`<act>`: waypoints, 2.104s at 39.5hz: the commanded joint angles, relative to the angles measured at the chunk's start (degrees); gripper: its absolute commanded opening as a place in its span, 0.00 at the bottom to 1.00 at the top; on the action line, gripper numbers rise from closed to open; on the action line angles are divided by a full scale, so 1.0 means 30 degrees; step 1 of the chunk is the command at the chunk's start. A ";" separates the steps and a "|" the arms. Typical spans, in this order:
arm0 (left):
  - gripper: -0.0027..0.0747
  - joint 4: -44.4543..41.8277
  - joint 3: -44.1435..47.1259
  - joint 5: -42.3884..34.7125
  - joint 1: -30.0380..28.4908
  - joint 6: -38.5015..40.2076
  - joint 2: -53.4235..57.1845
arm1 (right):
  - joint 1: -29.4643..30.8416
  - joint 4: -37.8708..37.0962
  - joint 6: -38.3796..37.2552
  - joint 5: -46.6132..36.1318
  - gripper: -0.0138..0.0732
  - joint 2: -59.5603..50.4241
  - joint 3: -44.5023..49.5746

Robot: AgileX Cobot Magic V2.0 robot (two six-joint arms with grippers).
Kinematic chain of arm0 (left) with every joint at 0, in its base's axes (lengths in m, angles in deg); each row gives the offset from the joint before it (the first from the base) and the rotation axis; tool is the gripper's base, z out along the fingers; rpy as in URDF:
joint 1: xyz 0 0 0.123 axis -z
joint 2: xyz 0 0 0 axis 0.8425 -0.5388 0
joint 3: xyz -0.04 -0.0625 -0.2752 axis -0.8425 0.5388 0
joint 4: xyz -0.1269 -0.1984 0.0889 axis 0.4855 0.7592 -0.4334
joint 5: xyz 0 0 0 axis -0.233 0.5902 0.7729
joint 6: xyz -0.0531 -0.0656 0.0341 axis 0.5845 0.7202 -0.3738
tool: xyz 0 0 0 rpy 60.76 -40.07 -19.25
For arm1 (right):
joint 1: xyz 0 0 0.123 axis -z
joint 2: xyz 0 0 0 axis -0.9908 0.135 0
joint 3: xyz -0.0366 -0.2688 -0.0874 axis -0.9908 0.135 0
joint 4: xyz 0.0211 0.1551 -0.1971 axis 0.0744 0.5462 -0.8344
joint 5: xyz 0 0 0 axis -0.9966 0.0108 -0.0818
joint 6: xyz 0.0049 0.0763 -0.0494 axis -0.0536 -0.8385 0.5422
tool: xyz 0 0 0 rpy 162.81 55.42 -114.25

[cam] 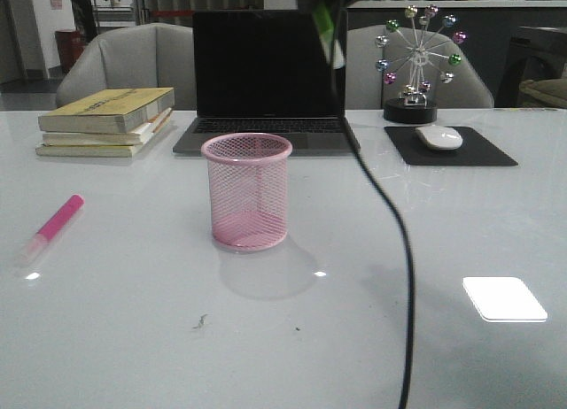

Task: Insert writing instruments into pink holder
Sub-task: 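Lift the green marker and carry it over the pink mesh holder, then lower the green marker into the holder and open the right gripper, then withdraw the right gripper away from the holder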

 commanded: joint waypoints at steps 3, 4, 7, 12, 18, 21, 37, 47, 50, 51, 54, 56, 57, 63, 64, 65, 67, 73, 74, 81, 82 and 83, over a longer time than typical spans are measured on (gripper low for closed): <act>0.63 -0.0398 -0.0692 -0.1637 0.0023 -0.0013 0.0079 | -0.1182 -0.0020 0.0033 -0.5487 0.22 -0.1021 0.1154; 0.63 -0.0437 -0.0692 -0.1637 0.0023 -0.0013 0.0079 | -0.1282 -0.0020 0.0033 -0.6031 0.22 -0.0968 0.1427; 0.63 -0.0466 -0.0692 -0.1637 0.0023 -0.0013 0.0079 | -0.1566 -0.0020 0.0033 -0.6926 0.22 -0.0749 0.2033; 0.63 -0.0477 -0.0692 -0.1656 0.0023 -0.0013 0.0079 | -0.1753 -0.0020 0.0033 -0.6938 0.22 -0.0079 0.2407; 0.63 -0.0541 -0.0692 -0.1656 0.0023 -0.0013 0.0079 | -0.1783 0.0179 0.0013 -0.6766 0.22 0.0970 0.2407; 0.63 -0.0541 -0.0692 -0.1656 0.0023 -0.0013 0.0079 | -0.1783 0.0202 0.0013 -0.6365 0.22 0.1146 0.2407; 0.63 -0.0547 -0.0692 -0.1656 0.0023 -0.0013 0.0079 | -0.1783 0.0873 0.0013 -0.4400 0.46 0.1299 0.2407; 0.63 -0.0547 -0.0692 -0.1656 0.0023 -0.0013 0.0079 | -0.1783 0.0756 0.0069 -0.3625 0.71 0.1243 0.2275; 0.63 -0.0547 -0.0692 -0.1656 0.0023 -0.0013 0.0079 | -0.1654 -0.0105 0.0488 -0.2853 0.71 0.1032 0.2093; 0.63 -0.0547 -0.0692 -0.1656 0.0023 -0.0013 0.0079 | -0.1568 -0.0391 0.0593 -0.2349 0.71 0.0833 0.2013; 0.63 -0.0547 -0.0692 -0.1656 0.0023 -0.0013 0.0079 | -0.1134 -0.1287 0.0615 -0.0429 0.71 0.0076 0.1799; 0.63 -0.0547 -0.0692 -0.1656 0.0023 -0.0013 0.0079 | -0.0726 -0.1498 0.0615 0.0661 0.71 -0.0556 0.1781; 0.63 -0.0547 -0.0692 -0.1656 0.0023 -0.0013 0.0079 | -0.0516 -0.1498 0.0615 0.1089 0.71 -0.0842 0.1781; 0.63 -0.0547 -0.0692 -0.1656 0.0023 -0.0013 0.0079 | 0.1266 -0.1498 0.0327 0.3061 0.71 -0.2866 0.1781; 0.63 -0.0547 -0.0692 -0.1682 0.0023 -0.0013 0.0079 | 0.1652 -0.1498 0.0327 0.3361 0.71 -0.3240 0.1781; 0.63 -0.0547 -0.0692 -0.1733 0.0023 -0.0013 0.0079 | 0.2050 -0.1498 0.0327 0.3588 0.71 -0.3513 0.1781; 0.63 -0.0547 -0.0692 -0.1888 0.0023 -0.0013 0.0079 | 0.2770 -0.1498 0.0327 0.4203 0.71 -0.4119 0.1814; 0.63 -0.0547 -0.0692 -0.2604 0.0023 -0.0013 0.0079 | 0.5000 -0.1498 0.0327 0.6494 0.71 -0.5881 0.2303; 0.63 -0.0547 -0.0692 -0.2686 0.0023 -0.0013 0.0079 | 0.5426 -0.1498 0.0327 0.6804 0.71 -0.6266 0.2461; 0.63 -0.0547 -0.0692 -0.2676 0.0023 -0.0013 0.0079 | 0.7913 -0.1649 0.0345 0.7065 0.71 -0.9742 0.5390; 0.63 -0.0547 -0.0692 -0.2676 0.0023 -0.0013 0.0079 | 0.8194 -0.1800 0.0345 0.7045 0.71 -1.0286 0.5913; 0.63 -0.0547 -0.0692 -0.2676 0.0023 -0.0013 0.0079 | 0.8372 -0.1951 0.0345 0.7009 0.71 -1.0963 0.6466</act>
